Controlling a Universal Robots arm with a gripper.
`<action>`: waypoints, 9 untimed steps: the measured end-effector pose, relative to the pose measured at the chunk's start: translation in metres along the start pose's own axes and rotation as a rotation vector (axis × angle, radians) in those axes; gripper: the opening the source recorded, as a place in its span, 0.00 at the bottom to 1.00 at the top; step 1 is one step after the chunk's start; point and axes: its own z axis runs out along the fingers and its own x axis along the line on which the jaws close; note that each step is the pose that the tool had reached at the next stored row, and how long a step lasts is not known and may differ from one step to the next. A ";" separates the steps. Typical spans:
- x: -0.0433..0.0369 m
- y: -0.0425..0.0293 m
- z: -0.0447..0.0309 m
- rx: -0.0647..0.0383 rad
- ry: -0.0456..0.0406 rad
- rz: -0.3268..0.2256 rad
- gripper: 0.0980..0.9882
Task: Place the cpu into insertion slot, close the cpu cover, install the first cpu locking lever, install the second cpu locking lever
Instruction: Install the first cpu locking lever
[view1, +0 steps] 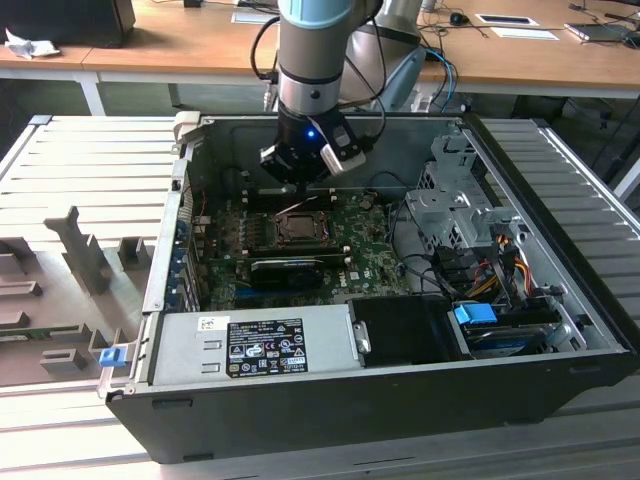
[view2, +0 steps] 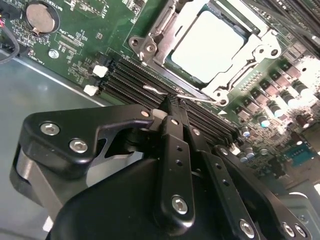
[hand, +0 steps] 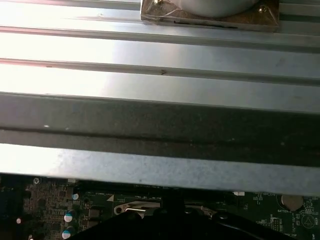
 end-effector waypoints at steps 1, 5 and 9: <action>-0.0014 0.0000 0.0007 0.000 0.0000 0.000 0.01; -0.0068 -0.0006 0.0029 0.000 0.0001 0.000 0.01; -0.0107 -0.0013 0.0072 0.000 0.0001 0.000 0.01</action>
